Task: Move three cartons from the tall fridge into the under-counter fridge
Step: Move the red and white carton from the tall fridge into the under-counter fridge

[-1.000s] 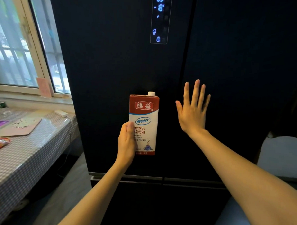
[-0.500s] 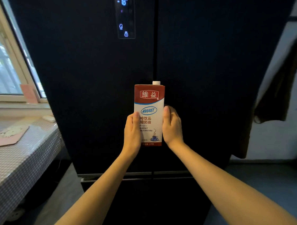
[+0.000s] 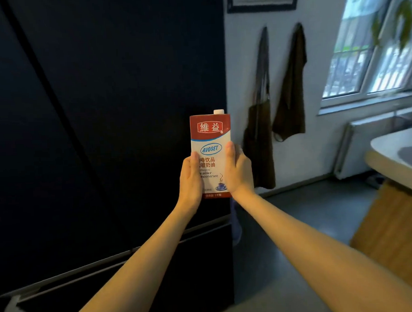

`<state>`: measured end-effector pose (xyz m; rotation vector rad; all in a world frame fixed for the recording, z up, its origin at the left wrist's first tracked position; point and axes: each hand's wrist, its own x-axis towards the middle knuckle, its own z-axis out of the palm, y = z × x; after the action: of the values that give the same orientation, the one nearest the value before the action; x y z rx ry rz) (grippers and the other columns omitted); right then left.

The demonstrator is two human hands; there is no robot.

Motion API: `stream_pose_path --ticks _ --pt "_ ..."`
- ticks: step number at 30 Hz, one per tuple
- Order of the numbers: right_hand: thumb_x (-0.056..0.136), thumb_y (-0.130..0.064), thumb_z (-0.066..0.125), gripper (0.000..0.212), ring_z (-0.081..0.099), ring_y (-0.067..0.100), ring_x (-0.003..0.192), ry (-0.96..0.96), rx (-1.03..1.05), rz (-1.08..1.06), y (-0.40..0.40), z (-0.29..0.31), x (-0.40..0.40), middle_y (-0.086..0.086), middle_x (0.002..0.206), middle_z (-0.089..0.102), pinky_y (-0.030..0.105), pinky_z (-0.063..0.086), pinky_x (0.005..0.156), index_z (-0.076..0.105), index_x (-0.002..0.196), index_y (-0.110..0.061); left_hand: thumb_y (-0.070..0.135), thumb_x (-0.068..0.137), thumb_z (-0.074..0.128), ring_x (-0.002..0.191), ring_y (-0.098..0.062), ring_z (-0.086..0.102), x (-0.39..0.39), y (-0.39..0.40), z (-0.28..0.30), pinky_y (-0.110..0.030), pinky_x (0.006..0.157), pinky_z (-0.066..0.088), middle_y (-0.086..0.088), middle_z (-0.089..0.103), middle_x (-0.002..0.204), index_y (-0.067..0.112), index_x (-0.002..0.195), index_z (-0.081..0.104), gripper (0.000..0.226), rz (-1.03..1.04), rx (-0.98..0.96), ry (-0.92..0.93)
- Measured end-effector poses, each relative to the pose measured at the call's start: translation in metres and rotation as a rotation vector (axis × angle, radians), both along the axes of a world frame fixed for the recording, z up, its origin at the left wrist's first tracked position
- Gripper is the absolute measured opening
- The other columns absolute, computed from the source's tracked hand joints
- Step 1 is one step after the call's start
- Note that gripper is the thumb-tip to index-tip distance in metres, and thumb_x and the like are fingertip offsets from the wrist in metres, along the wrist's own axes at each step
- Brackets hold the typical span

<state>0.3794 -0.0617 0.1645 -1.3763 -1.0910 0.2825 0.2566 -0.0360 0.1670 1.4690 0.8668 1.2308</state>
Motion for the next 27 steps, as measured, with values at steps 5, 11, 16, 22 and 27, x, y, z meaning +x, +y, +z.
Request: stream_pose_path --ticks 5,11,16,22,27 --pt "0.103 -0.06 0.029 0.048 0.073 0.007 0.092 -0.028 -0.046 -0.095 -0.024 -0.021 0.107 -0.001 0.114 0.074 0.027 0.062 0.072 0.055 0.121 -0.024 0.061 0.1 0.037 0.106 -0.017 0.073 0.105 -0.016 -0.021 -0.04 0.098 0.059 -0.004 0.072 0.12 0.015 0.13 0.055 0.057 -0.105 -0.058 0.047" --pt "0.098 -0.072 0.024 0.05 0.07 -0.002 0.078 -0.054 -0.122 -0.188 -0.044 -0.048 0.209 -0.006 0.109 0.074 0.016 0.058 0.062 0.053 0.113 -0.033 0.068 0.093 0.036 0.113 -0.019 0.072 0.205 -0.029 -0.042 -0.048 0.104 0.056 -0.005 0.07 0.127 0.017 0.136 0.051 0.068 -0.268 -0.095 0.075" --pt "0.093 -0.076 0.02 0.072 0.075 0.011 0.087 -0.01 -0.149 -0.256 -0.045 -0.063 0.275 -0.001 0.113 0.075 0.032 0.065 0.07 0.059 0.119 -0.022 0.067 0.089 0.034 0.107 -0.018 0.073 0.274 -0.016 -0.055 -0.041 0.099 0.059 -0.007 0.071 0.123 0.009 0.134 0.052 0.076 -0.317 -0.105 0.136" --pt "0.094 -0.074 0.019 0.063 0.073 0.008 0.084 -0.008 -0.176 -0.323 -0.018 -0.072 0.342 -0.004 0.11 0.073 0.024 0.062 0.066 0.056 0.114 -0.027 0.064 0.091 0.034 0.107 -0.012 0.072 0.346 0.021 -0.07 -0.015 0.076 0.056 0.0 0.069 0.123 0.011 0.133 0.051 0.07 -0.397 -0.126 0.137" --pt "0.08 -0.093 0.013 0.084 0.07 0.001 0.078 0.017 -0.15 -0.395 0.019 -0.071 0.388 -0.013 0.098 0.067 0.02 0.059 0.064 0.054 0.113 -0.028 0.057 0.098 0.037 0.102 -0.006 0.072 0.401 0.071 -0.081 -0.013 0.076 0.056 0.0 0.069 0.12 0.013 0.127 0.052 0.054 -0.473 -0.115 0.113"
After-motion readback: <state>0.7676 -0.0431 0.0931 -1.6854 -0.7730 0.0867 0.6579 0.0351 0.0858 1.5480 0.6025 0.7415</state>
